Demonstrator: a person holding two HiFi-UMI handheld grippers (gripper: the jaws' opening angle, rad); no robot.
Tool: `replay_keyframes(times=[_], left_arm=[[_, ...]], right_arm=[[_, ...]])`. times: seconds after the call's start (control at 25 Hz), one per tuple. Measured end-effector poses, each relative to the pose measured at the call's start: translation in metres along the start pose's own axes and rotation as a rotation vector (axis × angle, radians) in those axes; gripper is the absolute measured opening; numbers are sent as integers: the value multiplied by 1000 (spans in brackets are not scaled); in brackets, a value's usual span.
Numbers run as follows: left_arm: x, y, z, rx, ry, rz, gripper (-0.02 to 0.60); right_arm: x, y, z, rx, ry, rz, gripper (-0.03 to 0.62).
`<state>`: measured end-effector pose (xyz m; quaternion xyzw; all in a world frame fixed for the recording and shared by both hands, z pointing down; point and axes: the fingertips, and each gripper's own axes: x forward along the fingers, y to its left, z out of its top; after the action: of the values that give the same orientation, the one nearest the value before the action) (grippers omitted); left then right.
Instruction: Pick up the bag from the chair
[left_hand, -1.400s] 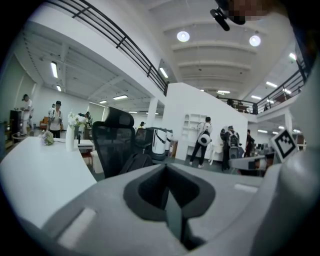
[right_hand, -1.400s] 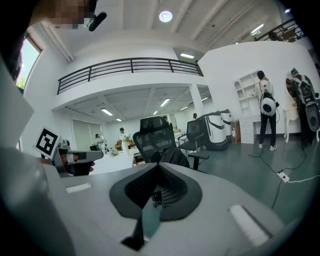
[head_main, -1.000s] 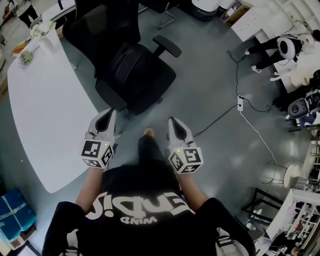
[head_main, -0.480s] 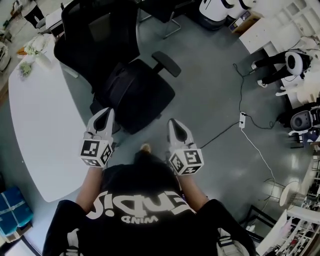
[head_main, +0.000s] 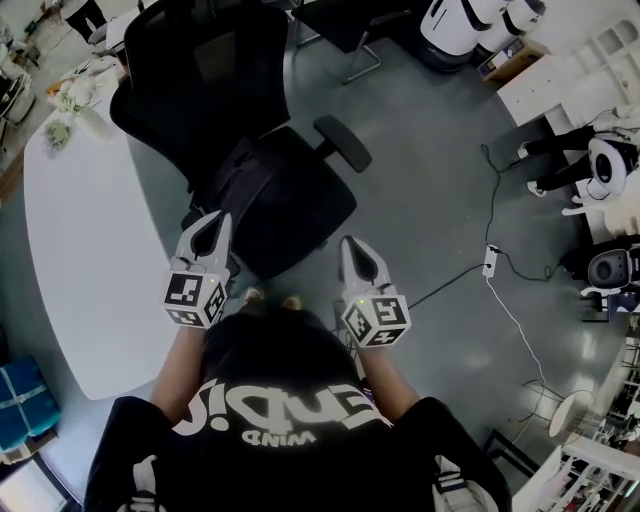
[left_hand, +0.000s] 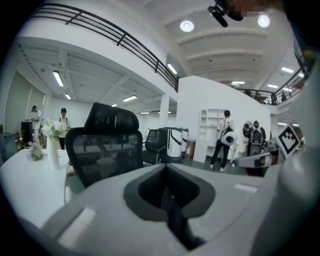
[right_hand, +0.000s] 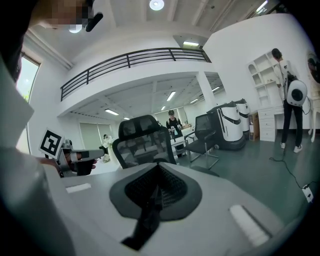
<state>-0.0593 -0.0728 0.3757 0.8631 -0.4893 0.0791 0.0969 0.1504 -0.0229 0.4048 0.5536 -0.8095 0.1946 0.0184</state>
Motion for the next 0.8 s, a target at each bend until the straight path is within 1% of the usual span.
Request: replay_keyframes(times=[0.16,0.36,0.4,0.52,0.56,0.64,0.8], left_arm=[[14,10,-5,-16,20,-19,3],[27,20,-1,-15,35,-49,3],[30,23,0,-17,33,-54,4],[39,31,3,-29,28,-70,82],[41,35,3,-34,26,-75,119],[46,41,2,-44,23,-86,162],[61,56,-2,-72,29,-80,348]], right_arm=[[15,-1,-1,6,4,-10,0],[35,6,10,5,-7,-7,2],[40,7,11,6,-8,-1,29],[56,16,10,20,6,44,137],[61,20,8,26,12,63,169],[72,27,5,35,25,98,225],[93,34,-6,56,68,153,340]])
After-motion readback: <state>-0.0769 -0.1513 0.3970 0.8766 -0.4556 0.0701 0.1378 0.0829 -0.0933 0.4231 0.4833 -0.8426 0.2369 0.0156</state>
